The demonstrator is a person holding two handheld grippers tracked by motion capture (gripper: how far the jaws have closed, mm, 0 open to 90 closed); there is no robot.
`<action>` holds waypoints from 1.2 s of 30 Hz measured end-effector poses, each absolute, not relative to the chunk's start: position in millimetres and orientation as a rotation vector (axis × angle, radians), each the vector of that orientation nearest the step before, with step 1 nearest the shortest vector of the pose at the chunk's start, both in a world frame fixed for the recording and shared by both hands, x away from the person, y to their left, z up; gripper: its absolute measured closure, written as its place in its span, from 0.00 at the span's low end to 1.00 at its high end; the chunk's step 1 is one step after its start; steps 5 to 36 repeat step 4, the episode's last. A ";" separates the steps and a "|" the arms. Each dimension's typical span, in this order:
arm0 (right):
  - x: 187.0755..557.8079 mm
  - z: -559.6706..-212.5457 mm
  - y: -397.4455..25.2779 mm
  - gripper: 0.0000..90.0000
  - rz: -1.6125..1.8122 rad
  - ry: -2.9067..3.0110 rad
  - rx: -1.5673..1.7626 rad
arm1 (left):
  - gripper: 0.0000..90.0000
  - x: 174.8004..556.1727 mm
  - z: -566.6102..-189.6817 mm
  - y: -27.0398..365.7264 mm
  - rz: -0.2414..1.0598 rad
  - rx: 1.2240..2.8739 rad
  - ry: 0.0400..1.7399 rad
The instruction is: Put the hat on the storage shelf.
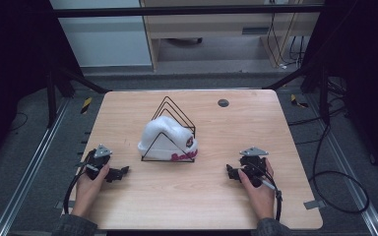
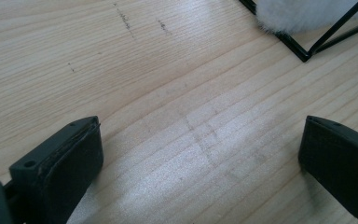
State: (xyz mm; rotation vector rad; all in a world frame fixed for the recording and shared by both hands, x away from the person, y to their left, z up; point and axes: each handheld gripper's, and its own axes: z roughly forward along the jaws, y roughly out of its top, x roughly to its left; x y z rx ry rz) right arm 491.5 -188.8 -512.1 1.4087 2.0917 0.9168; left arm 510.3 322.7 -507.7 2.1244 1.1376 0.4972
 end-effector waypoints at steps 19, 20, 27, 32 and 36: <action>489.3 -511.8 -187.0 0.08 0.908 2.062 1.447 | 0.00 510.3 -507.8 322.7 0.497 2.124 1.137; 489.3 -511.8 -187.0 0.08 0.908 2.062 1.447 | 0.00 510.3 -507.8 322.7 0.497 2.124 1.137; 489.3 -511.8 -187.0 0.08 0.908 2.062 1.447 | 0.00 510.3 -507.8 322.7 0.497 2.124 1.137; 489.3 -511.8 -187.0 0.08 0.908 2.062 1.447 | 0.00 510.3 -507.8 322.7 0.497 2.124 1.137; 489.3 -511.8 -187.0 0.08 0.908 2.062 1.447 | 0.00 510.3 -507.8 322.7 0.497 2.124 1.137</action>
